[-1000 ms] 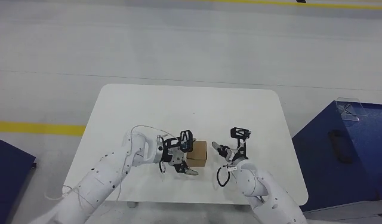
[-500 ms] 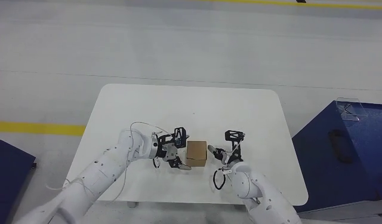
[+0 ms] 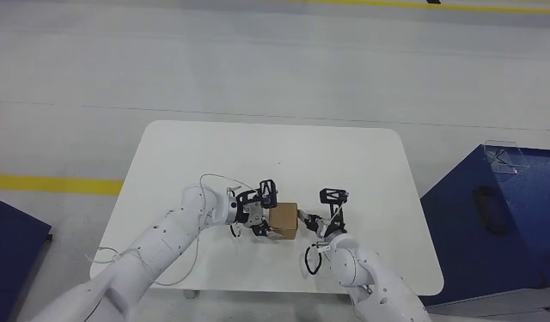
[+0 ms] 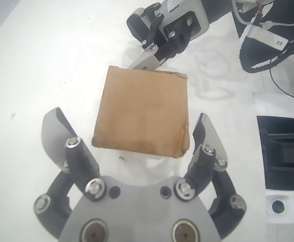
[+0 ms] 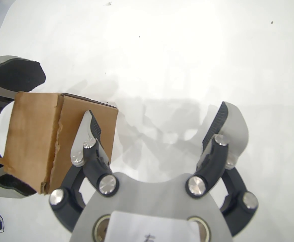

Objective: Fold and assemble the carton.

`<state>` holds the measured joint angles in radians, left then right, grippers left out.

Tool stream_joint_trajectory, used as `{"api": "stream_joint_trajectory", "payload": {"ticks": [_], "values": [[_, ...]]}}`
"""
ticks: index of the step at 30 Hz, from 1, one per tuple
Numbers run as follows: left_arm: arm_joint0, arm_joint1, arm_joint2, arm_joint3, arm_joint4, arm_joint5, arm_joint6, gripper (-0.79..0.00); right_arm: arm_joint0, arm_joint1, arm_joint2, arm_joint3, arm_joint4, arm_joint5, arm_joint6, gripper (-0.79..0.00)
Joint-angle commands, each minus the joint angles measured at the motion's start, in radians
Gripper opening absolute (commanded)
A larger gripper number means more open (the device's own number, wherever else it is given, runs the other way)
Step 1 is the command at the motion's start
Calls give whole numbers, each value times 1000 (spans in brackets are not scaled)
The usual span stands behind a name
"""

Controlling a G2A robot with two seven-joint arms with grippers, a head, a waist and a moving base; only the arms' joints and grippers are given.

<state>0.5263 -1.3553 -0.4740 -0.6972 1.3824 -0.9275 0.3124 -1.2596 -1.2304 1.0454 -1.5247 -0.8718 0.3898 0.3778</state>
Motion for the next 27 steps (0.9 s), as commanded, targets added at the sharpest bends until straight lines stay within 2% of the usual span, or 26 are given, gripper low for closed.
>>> {"api": "stream_joint_trajectory", "payload": {"ticks": [1, 7, 12, 15, 20, 21, 24, 25, 26, 27], "values": [[-2, -5, 2, 13, 9, 3, 15, 0, 1, -2, 1, 0, -2, 1, 3, 0], [-8, -15, 2, 39, 31, 0, 53, -3, 6, -7, 7, 7, -11, 3, 10, 0], [-15, -14, 1, 44, 62, -29, 111, -132, 13, -12, 10, 11, -15, 4, 15, 0], [-17, -12, 1, 46, 84, -40, 129, -132, 14, -17, 16, 6, 0, 10, 5, 0], [-17, -11, -2, 49, 108, -39, 149, -206, 18, -22, 22, 9, 3, 13, 3, 0], [-17, -11, -3, 50, 111, -40, 152, -234, 18, -23, 23, 9, 3, 13, 4, 0], [-18, -10, -7, 50, 116, -45, 160, -400, 21, -26, 30, 10, 12, 16, 3, 0], [-19, -9, -11, 48, 116, -39, 164, -409, 22, -27, 33, 11, 14, 17, 3, 0], [-18, -8, -11, 41, 123, -41, 173, -465, 24, -28, 36, 12, 18, 18, 2, 0], [-18, -6, -13, 41, 129, -43, 181, -588, 27, -29, 42, 12, 25, 19, 1, 0]]}}
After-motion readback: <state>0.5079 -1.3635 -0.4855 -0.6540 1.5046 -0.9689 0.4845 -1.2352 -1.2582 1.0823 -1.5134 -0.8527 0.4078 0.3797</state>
